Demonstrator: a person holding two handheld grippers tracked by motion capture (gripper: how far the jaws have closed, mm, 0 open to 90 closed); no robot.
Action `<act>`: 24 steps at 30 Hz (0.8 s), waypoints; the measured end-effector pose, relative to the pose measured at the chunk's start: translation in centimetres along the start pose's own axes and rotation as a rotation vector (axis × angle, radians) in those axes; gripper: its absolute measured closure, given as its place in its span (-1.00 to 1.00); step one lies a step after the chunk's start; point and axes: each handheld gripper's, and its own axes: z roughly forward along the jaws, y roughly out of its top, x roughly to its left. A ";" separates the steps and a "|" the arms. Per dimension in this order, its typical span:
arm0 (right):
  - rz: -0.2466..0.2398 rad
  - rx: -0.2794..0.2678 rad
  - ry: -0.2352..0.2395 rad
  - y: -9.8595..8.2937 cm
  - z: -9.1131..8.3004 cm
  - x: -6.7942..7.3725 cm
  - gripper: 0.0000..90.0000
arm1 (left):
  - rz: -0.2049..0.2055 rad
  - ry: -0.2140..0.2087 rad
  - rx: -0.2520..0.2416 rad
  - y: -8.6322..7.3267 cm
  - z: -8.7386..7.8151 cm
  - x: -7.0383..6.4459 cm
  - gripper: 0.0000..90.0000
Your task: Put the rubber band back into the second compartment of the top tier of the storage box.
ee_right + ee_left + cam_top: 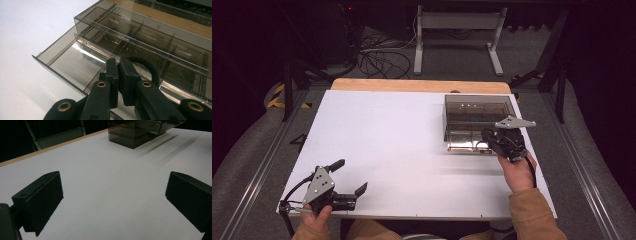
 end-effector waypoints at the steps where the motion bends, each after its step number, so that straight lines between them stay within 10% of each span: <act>1: -0.001 0.001 0.000 0.0 0.0 0.0 0.91 | 0.000 0.000 0.000 0.0 0.0 0.0 -0.96; 24: 0.007 0.051 0.034 -0.2 0.9 0.1 0.88 | 0.002 -0.002 0.001 0.0 0.0 0.0 -0.96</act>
